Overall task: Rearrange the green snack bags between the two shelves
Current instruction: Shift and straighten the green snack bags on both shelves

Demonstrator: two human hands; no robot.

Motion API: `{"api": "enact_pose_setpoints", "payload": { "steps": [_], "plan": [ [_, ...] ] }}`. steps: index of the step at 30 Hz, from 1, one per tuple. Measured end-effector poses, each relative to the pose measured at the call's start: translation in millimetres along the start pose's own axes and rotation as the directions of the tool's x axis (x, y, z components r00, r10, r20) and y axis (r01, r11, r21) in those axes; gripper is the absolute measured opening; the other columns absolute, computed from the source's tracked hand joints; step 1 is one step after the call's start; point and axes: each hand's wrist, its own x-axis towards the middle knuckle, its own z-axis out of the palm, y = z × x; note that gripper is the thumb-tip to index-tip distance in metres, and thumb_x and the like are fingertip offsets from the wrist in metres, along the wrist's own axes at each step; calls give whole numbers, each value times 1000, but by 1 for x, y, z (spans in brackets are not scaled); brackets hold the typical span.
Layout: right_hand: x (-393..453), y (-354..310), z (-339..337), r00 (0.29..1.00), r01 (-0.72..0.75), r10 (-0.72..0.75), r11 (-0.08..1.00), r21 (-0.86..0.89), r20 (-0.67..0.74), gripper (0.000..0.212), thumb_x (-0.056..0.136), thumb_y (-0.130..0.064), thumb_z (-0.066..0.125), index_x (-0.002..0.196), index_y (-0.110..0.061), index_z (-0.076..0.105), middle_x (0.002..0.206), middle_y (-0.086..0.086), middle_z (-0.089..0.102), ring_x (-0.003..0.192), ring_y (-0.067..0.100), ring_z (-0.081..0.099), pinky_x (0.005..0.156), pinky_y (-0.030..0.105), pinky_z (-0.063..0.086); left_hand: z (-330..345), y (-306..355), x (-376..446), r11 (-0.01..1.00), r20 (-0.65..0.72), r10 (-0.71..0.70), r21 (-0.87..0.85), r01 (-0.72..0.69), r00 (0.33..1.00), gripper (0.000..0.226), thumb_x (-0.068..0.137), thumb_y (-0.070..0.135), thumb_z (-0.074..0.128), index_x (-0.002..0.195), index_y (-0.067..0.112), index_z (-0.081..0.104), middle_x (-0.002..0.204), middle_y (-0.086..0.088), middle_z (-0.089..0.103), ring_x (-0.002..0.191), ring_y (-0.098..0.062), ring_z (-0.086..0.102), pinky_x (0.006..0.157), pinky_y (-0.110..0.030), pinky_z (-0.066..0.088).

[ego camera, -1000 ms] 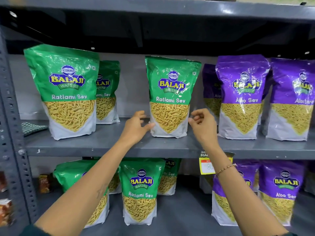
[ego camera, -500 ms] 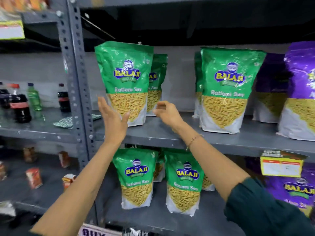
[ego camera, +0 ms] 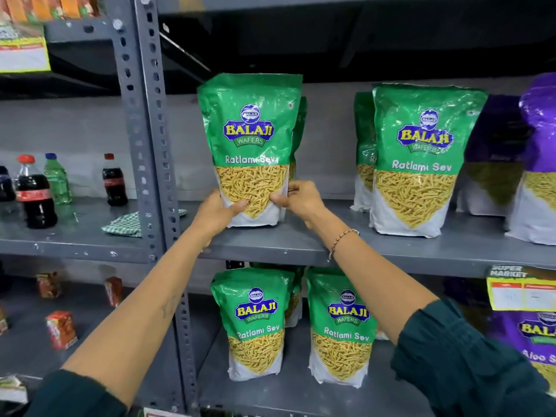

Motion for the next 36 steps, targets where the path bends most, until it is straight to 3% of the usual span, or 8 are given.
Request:
{"api": "enact_pose_setpoints", "payload": {
  "steps": [4,11,17,23,25,28,32,36],
  "plan": [
    [-23,-9,-14,993,29,-35,998,-54,-113,29,63,-19,82,81,-11,62,82,4,64,80,17,57,78,34,50,6,-1,9,991,138,1,-132,18,991,57,75,34,74,123,14,50,128,-5,62,118,-22,57,104,-45,44],
    [-35,-13,-16,983,22,-39,995,-99,-178,51,63,-20,82,97,12,60,101,26,68,96,33,64,91,51,49,10,3,8,980,203,3,-194,38,979,55,79,23,72,127,10,48,130,-9,60,118,-23,57,106,-44,43],
    [-34,-7,-13,987,20,-37,994,-105,-159,48,65,-20,81,95,12,61,83,18,66,75,18,49,86,51,50,10,-3,9,981,226,19,-193,26,974,61,77,27,73,129,10,47,131,-8,60,119,-22,56,107,-45,42],
    [-32,1,-12,996,11,-26,985,-173,-83,56,73,-33,74,114,-1,51,121,18,61,109,31,57,96,45,48,9,0,-1,993,190,5,117,-28,982,93,66,63,71,138,16,36,137,-2,52,128,-22,49,107,-43,40],
    [-38,4,-14,988,39,-68,977,-210,-135,59,76,-33,70,122,-5,46,126,11,57,111,24,55,95,37,47,15,11,-24,961,-43,127,254,-112,991,74,80,41,68,135,3,36,134,-14,49,126,-31,46,103,-42,39],
    [-66,8,-20,920,176,-262,941,-288,-291,23,81,-22,65,101,-12,59,108,10,64,80,9,58,70,9,43,26,24,-65,952,-306,298,168,-257,904,44,86,31,61,121,6,49,120,-11,56,112,-25,54,95,-37,44],
    [-123,27,-22,852,308,-386,916,-258,-354,4,81,-16,62,81,-20,61,83,4,64,64,5,50,62,8,41,43,27,-104,931,-344,320,-57,-360,883,13,91,29,56,97,18,60,89,9,65,79,6,58,73,-7,43],
    [-175,69,-24,880,327,-385,916,-232,-278,4,81,-16,64,80,-19,62,71,-9,60,64,9,51,61,16,42,71,4,-139,932,-251,287,-148,-330,924,7,91,26,57,89,21,62,80,12,65,72,-3,59,69,-13,45]
  ]
}}
